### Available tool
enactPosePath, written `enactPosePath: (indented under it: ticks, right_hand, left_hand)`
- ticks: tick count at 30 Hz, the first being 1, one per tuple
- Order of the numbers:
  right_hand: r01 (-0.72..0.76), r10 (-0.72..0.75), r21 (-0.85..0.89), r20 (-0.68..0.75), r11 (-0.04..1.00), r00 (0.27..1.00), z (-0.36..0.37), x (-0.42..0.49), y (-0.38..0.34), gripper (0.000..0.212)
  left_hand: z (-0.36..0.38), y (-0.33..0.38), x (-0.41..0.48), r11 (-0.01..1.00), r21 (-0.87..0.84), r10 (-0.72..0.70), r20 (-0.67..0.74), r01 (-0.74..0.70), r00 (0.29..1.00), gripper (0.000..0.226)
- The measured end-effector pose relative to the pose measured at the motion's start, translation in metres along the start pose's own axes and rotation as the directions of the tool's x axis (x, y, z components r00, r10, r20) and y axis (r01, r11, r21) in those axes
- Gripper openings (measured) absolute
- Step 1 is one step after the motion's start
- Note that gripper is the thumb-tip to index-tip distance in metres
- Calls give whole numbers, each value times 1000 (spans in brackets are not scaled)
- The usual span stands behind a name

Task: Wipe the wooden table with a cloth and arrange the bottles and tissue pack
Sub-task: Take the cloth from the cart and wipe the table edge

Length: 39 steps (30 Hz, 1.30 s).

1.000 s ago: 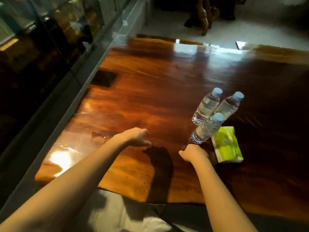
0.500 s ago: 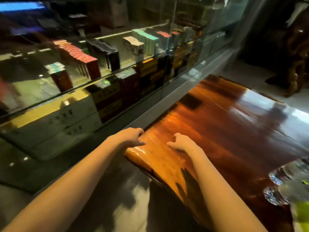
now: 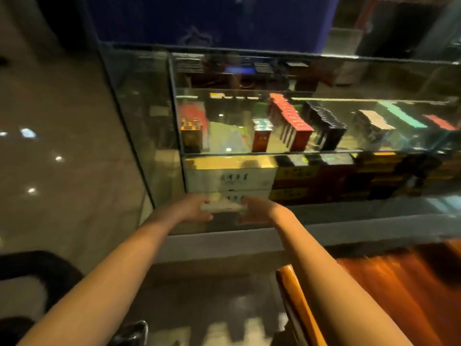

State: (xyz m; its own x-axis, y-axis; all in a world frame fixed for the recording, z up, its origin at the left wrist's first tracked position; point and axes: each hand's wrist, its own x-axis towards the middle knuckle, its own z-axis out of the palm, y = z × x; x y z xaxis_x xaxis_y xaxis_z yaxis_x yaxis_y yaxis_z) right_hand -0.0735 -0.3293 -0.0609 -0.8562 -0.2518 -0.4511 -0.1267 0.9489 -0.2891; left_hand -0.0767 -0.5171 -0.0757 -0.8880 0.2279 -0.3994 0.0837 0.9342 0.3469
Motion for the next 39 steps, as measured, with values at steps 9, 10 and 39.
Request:
enactPosePath:
  ticks: [9,10,39]
  right_hand:
    - [504,-432,-267,285,822,856,-7,59,-143,57]
    - [579,-496,-304,311,757,811,-2,59,-169,54]
    - [958,-637,-285,745,-33,199,279,-131,-450,91]
  left_hand:
    - [-19,-106,-128,838,-210,-539,-168,504,825,58]
    - [-17,-113,-152,799,-248,-595,-196,548,780,58]
    - [220,-182,-497,-100,-689,-991,135,718,-8,84]
